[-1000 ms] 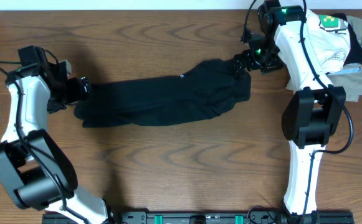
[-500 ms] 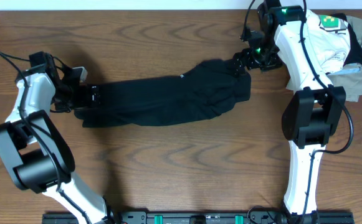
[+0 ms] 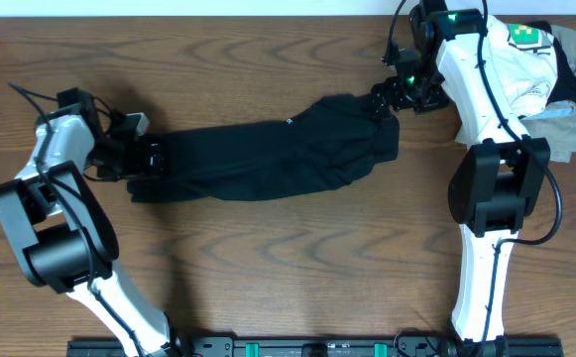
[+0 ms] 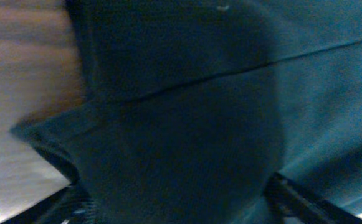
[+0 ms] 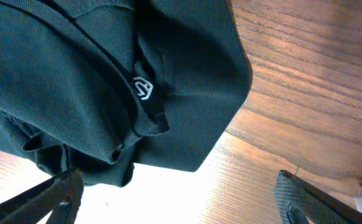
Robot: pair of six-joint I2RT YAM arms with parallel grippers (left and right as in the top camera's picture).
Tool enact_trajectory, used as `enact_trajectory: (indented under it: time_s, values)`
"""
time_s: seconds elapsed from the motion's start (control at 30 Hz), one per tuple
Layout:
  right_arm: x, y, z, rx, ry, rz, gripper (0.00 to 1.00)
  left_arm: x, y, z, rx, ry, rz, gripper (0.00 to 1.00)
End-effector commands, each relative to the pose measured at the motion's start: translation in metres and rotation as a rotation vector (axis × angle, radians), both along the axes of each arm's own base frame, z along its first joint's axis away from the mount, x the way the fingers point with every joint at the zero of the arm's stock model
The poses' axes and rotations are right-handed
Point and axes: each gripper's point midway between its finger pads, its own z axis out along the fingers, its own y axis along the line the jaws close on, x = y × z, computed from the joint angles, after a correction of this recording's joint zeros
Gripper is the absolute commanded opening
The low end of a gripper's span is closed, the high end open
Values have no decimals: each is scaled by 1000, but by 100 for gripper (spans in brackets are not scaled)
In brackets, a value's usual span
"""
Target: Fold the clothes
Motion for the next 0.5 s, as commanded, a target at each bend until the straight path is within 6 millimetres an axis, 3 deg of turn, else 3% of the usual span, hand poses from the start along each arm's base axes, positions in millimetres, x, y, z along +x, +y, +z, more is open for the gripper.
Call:
enact_trajectory:
  time_s: [0.0,0.1,0.2,0.23,0.47]
  values:
    - [4,2,16,6,-47,18,96,-15,-44,-25,-85,84,-87,77]
    - [4,3,16,7,-46,18,96,-14,-58,-25,-82,85,-127,56]
    - [2,2,16,7,-40,18,96,-11,-56,-27,-58,94,-85,13]
    - [2,2,16,7,-38,18,96,-10,-51,-28,-38,103,-52,6]
    - [1,2,16,6,-33,17,96,-6,0,-21,37,122,167,6]
